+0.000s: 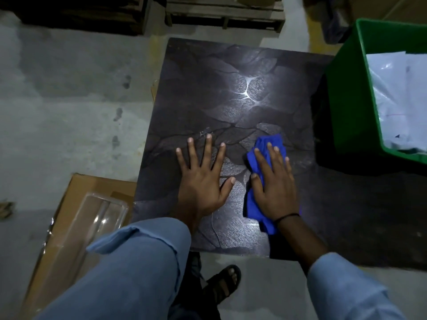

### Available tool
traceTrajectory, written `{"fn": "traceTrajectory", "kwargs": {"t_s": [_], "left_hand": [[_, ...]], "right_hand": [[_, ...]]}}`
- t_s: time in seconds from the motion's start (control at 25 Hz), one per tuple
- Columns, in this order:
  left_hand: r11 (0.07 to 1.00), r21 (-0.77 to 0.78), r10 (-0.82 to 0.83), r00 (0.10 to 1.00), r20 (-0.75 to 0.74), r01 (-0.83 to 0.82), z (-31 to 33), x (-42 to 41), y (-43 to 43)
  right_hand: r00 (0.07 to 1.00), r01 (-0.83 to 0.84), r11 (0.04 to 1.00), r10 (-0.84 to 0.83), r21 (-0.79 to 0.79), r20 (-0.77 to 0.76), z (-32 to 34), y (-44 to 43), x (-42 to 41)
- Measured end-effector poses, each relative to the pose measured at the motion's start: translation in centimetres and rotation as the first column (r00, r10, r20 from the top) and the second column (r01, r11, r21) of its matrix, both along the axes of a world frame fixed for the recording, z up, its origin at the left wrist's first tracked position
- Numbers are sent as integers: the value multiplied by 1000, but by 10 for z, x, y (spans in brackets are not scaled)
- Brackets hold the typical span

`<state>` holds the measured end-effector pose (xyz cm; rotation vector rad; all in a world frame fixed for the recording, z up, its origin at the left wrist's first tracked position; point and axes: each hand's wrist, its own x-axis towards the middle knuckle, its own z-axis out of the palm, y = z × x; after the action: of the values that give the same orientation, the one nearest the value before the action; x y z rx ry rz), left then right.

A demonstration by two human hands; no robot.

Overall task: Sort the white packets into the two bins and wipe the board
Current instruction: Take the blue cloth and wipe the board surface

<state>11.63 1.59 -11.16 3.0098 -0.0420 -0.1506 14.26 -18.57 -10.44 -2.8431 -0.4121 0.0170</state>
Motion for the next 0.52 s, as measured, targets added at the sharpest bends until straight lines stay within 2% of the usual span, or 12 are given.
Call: {"fn": "traceTrajectory", "kwargs": {"t_s": [0.08, 0.12, 0.16, 0.2, 0.24, 0.28, 0.32, 0.36, 0.4, 0.44, 0.48, 0.52], "left_hand": [[1000, -18, 1, 1000, -6, -1, 0, -1, -1], [1000, -30, -3, 1000, -6, 3, 0, -2, -2], [999, -38, -11, 1000, -3, 11, -1, -3, -4], [999, -39, -14, 1000, 2, 14, -1, -3, -4], [999, -38, -7, 1000, 4, 7, -1, -2, -4], [999, -36, 0, 1000, 2, 0, -1, -2, -4], [999, -33, 2, 1000, 1, -2, -1, -2, -3], [1000, -31, -2, 1000, 1, 2, -1, -1, -3], [999, -32, -7, 1000, 3, 7, -1, -2, -3], [999, -31, -8, 1000, 12, 9, -2, -2, -2], [1000, -26, -5, 1000, 21, 6, -3, -2, -1], [1000, -20, -1, 1000, 24, 1, -3, -3, -1]], "right_hand": [[986, 164, 986, -164, 21, -20, 2, 9, 2], [987, 157, 988, -156, 11, -27, 4, 9, -10], [998, 54, 998, -54, -14, -29, 5, 4, -30], [992, -127, 991, 125, -40, -34, 9, -4, -51], [956, -291, 955, 289, -53, -50, 12, -19, -60], [928, -371, 927, 369, -53, -50, 13, -34, -55], [936, -351, 935, 350, -52, -32, 9, -41, -41], [974, -226, 973, 226, -37, -12, 4, -40, -20], [999, -33, 999, 33, -27, -9, 0, -33, 3], [992, 124, 992, -125, -22, -16, 0, -21, 23], [980, 195, 981, -195, -15, -26, 0, -7, 33], [985, 172, 985, -172, -13, -25, -2, 2, 34]]}}
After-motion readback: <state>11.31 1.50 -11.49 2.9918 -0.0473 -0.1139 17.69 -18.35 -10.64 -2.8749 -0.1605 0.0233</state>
